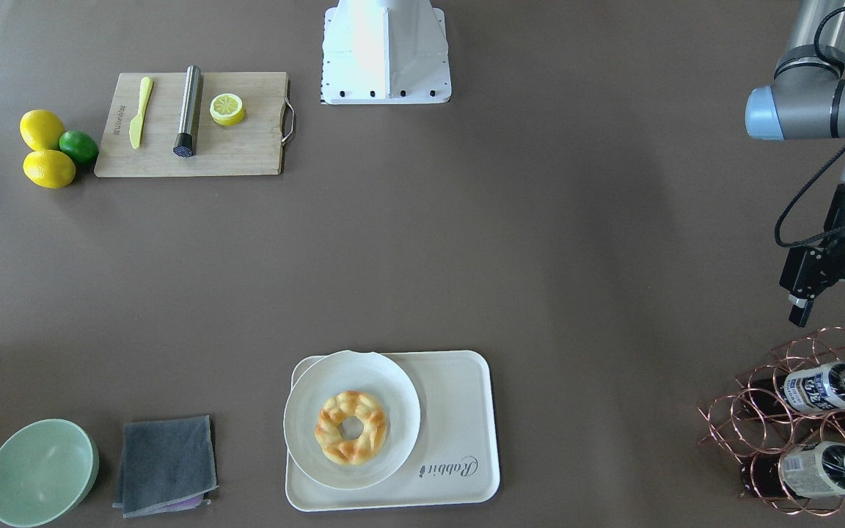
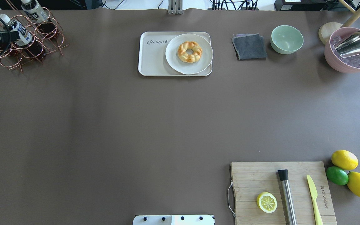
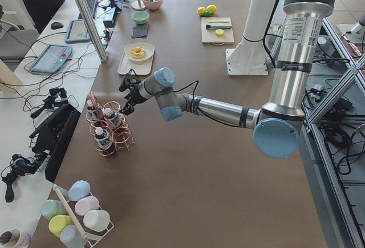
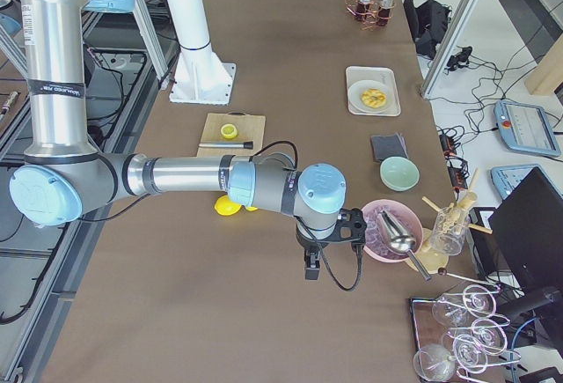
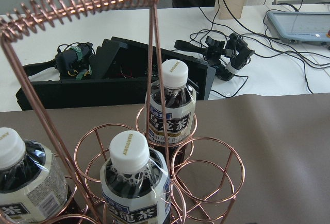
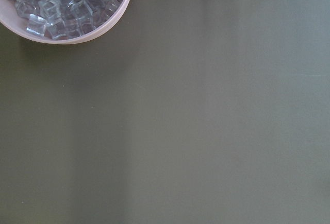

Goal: Place tea on tray
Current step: 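Reach the left gripper into the copper rack and grasp a tea bottle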

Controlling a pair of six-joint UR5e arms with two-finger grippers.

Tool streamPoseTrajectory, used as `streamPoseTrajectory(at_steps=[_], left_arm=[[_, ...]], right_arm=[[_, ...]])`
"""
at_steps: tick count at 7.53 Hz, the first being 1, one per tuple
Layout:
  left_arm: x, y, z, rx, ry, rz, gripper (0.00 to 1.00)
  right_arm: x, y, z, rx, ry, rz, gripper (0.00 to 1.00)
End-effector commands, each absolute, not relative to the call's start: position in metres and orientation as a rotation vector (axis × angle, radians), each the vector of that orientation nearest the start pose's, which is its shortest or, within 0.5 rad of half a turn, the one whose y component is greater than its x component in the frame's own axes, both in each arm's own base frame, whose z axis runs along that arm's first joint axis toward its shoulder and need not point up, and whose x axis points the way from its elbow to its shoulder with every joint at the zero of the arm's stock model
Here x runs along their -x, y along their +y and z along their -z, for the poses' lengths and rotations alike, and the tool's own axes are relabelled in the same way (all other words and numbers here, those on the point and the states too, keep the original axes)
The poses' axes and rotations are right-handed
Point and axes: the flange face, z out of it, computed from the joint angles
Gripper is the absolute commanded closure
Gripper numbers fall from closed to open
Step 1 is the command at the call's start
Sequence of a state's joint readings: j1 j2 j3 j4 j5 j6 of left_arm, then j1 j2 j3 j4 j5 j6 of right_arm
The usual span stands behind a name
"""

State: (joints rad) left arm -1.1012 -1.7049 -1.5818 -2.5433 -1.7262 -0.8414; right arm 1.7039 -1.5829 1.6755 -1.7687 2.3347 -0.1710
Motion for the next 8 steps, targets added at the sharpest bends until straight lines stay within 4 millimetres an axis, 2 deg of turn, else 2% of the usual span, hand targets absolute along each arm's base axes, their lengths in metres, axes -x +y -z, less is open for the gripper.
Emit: streamPoseTrajectory(at_steps=[1, 2, 3, 5, 7, 8], left_arm=[[-0.157, -0.578, -0.484, -0.826, 0.749, 0.182, 0.14], [-0.153, -0.585, -0.484, -0.858, 0.708, 0.128, 0.13], [-0.151, -0.595, -0.485, -0.863, 0.691, 0.134, 0.13], [-0.148, -0.602, -0.487, -0.863, 0.684, 0.143, 0.15], [-0.141, -0.612, -0.486, -0.866, 0.679, 0.163, 0.28], [-0.138, -0.619, -0.486, -0.865, 0.676, 0.17, 0.31]], right_arm=[[-0.127, -0.464, -0.637, -0.009, -0.771, -0.008, 0.0], [-0.127, -0.463, -0.638, -0.007, -0.771, -0.009, 0.0], [-0.127, -0.463, -0.638, -0.007, -0.771, -0.009, 0.0], [-0.127, -0.463, -0.638, -0.006, -0.771, -0.013, 0.0], [-0.126, -0.464, -0.637, -0.006, -0.772, -0.013, 0.0], [-0.126, -0.464, -0.636, -0.009, -0.772, -0.012, 0.0]])
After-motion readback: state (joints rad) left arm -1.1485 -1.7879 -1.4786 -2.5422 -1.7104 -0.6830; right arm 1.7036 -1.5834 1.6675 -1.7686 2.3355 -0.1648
